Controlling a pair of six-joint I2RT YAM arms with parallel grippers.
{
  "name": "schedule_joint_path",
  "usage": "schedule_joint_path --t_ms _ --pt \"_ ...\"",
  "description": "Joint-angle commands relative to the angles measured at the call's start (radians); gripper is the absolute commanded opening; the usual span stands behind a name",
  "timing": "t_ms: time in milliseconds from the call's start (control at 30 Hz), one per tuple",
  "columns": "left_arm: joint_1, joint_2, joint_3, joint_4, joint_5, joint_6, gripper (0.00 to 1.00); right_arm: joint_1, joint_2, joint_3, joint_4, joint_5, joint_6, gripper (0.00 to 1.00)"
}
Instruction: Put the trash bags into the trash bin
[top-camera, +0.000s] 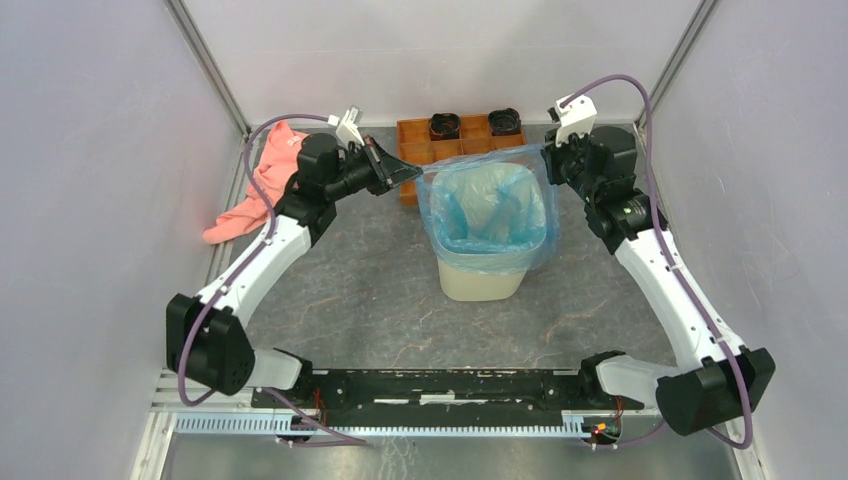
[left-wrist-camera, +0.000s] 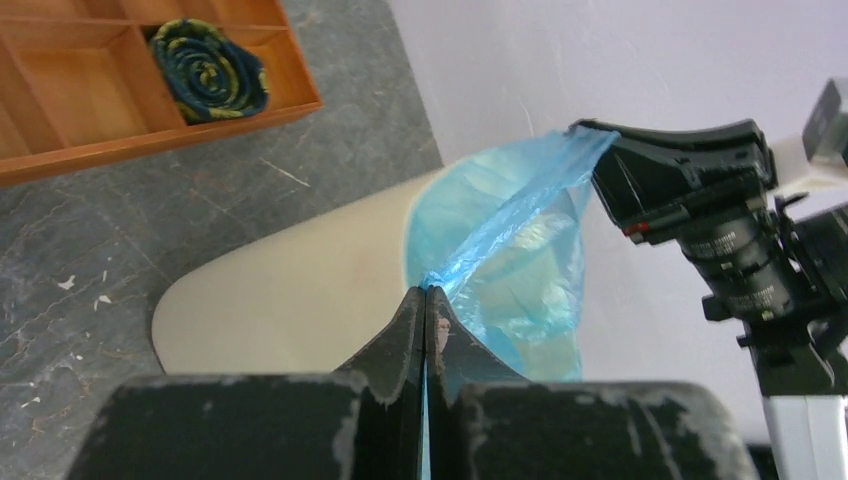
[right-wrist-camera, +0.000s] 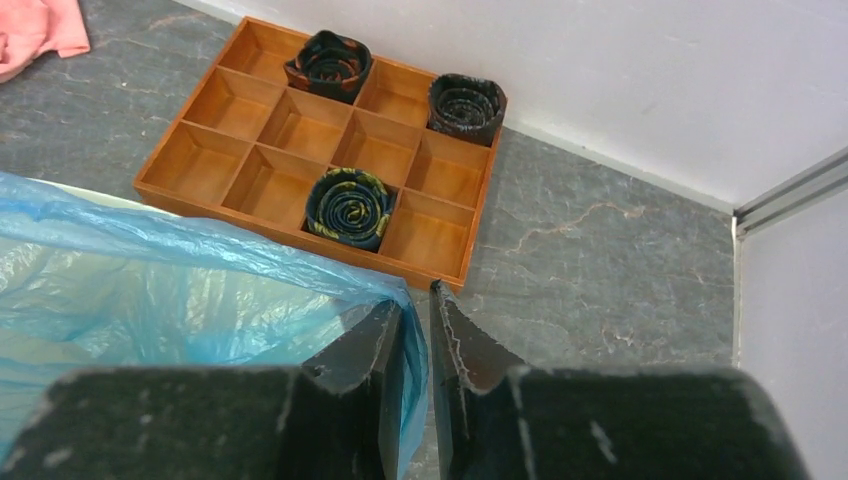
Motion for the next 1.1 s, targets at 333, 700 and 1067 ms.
schedule_joint_path --t_ms 333,700,1067 --pt "-0.001 0.188 0.04 -0.063 -0.158 -0.054 0.02 -0.058 0.107 -0.044 0.001 -0.102 0.081 0.28" --pt "-0.003 0.24 -0.014 -0.052 -0.138 -0.051 0.02 -0.063 0.153 -0.118 0.025 -0.111 0.101 0.35" --pt "-0.01 0.1 -0.129 -0.143 -0.069 -0.01 0.02 -0.066 -0.002 -0.073 -0.189 0.074 0.145 0.77"
